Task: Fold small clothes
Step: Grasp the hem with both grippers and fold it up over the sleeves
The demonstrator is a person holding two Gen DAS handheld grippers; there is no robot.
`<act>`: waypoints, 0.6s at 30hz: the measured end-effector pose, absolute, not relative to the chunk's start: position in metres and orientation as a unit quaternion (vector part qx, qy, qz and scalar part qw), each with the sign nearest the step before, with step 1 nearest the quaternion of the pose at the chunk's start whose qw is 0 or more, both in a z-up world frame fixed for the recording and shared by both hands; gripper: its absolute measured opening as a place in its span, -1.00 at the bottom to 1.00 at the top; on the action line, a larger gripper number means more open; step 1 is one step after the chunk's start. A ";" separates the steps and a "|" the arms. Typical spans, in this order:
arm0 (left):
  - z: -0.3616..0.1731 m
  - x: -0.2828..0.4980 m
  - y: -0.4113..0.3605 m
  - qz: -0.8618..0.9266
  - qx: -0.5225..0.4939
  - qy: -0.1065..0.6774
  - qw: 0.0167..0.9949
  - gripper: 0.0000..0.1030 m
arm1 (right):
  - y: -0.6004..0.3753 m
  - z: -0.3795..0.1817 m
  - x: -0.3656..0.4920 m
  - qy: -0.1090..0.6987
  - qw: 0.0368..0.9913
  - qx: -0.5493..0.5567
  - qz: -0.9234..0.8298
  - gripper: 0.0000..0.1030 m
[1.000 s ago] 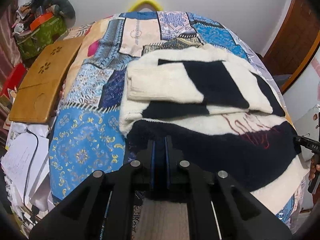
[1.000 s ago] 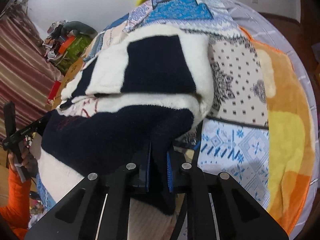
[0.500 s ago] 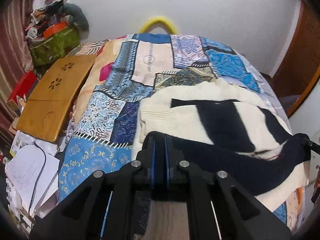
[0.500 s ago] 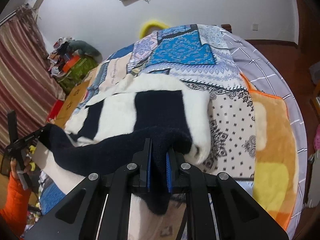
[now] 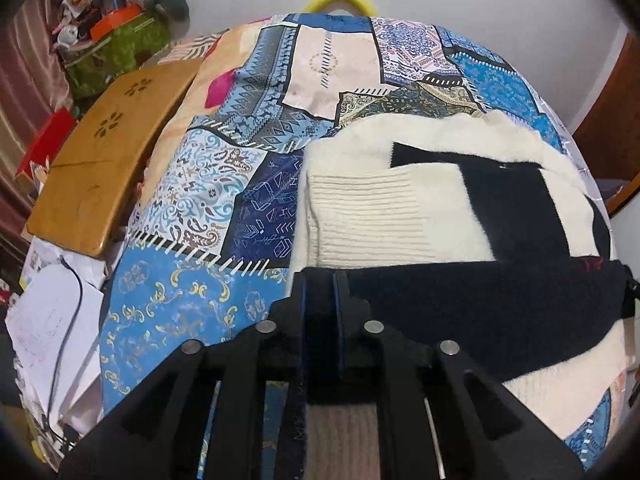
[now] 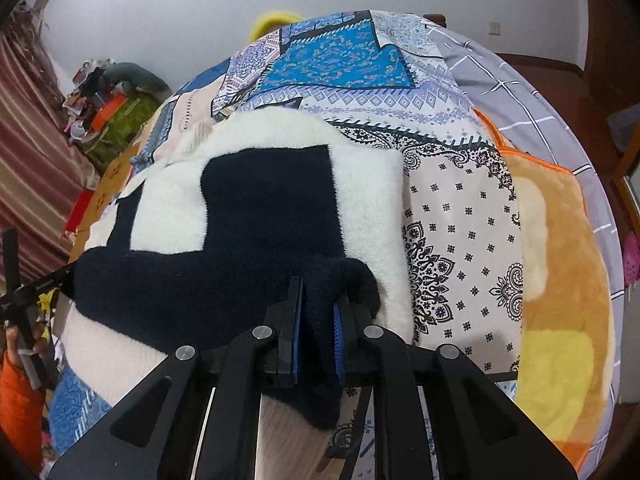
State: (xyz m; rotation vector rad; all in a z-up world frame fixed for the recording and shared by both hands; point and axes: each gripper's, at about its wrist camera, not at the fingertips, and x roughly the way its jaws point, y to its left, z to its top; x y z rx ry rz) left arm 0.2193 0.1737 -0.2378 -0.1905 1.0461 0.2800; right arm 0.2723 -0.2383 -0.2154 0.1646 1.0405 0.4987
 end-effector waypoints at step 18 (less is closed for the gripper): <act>-0.214 0.180 0.190 0.137 -0.123 0.517 0.836 0.51 | -0.240 -0.180 0.225 0.493 0.836 0.019 0.240 0.15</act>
